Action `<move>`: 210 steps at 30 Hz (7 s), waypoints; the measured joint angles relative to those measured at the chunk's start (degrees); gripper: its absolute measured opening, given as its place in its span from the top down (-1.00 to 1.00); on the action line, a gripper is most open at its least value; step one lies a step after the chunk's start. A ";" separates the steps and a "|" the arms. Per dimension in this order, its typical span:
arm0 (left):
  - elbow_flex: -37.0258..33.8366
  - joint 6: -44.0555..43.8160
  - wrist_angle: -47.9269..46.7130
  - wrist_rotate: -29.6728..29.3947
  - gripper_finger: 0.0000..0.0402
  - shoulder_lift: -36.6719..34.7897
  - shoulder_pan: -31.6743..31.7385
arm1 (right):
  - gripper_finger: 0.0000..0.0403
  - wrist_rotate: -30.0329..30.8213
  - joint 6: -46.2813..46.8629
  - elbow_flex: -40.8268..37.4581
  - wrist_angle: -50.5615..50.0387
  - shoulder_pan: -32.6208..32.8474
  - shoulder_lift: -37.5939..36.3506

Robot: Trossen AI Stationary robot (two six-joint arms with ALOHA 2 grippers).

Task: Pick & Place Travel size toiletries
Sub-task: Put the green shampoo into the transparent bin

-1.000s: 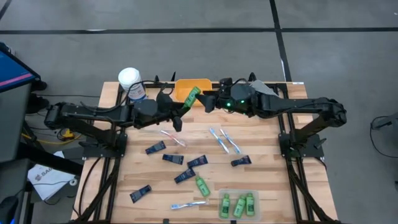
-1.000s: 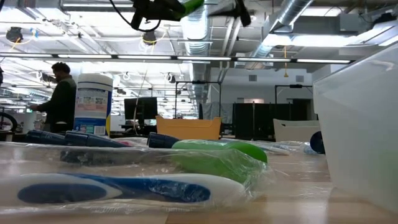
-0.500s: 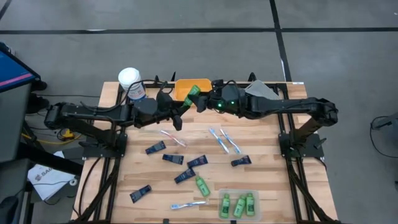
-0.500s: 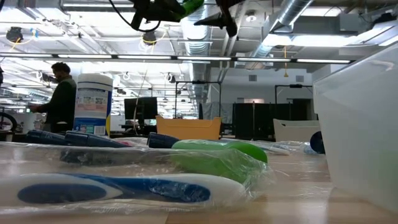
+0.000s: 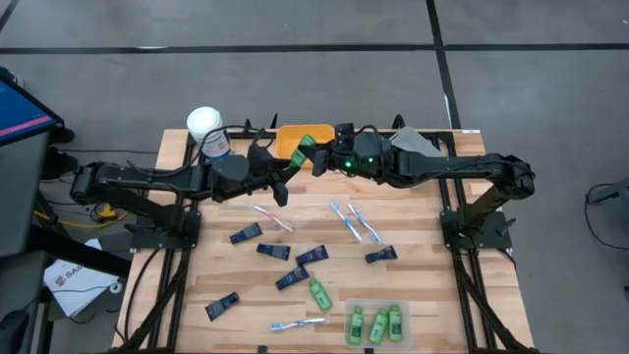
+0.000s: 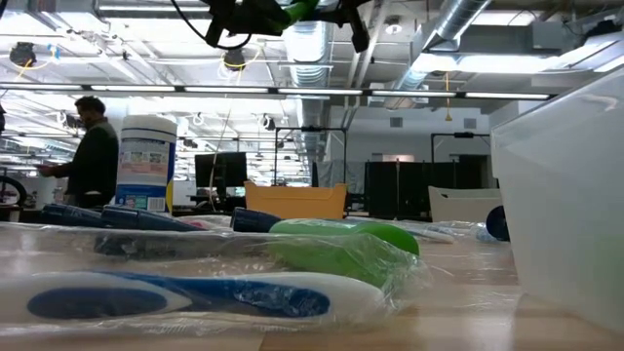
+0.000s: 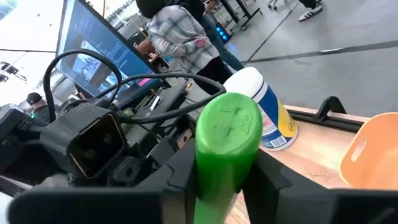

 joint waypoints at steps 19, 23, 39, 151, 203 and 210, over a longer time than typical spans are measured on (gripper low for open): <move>0.04 1.28 -4.11 6.86 -0.42 -1.48 -2.23 | 0.56 -0.01 -2.26 0.00 -25.15 -0.06 -12.87; 0.04 1.27 -5.91 6.86 -0.39 -3.28 -2.43 | 0.56 -0.06 5.79 0.00 -43.29 7.24 -16.35; 0.04 1.44 -6.07 6.60 -0.36 -6.19 -2.05 | 0.56 -1.57 56.55 0.00 -50.82 44.20 0.97; 0.02 42.45 15.31 52.17 -0.20 46.77 -11.37 | 0.16 -6.88 68.96 0.00 -35.66 53.09 10.71; 0.00 55.87 15.51 55.30 -0.32 35.91 -15.93 | 0.29 -2.49 66.86 0.00 -33.21 53.07 10.75; 1.19 55.76 17.85 55.14 -0.32 38.46 -14.91 | 0.27 -2.49 66.88 0.00 -32.65 53.09 10.75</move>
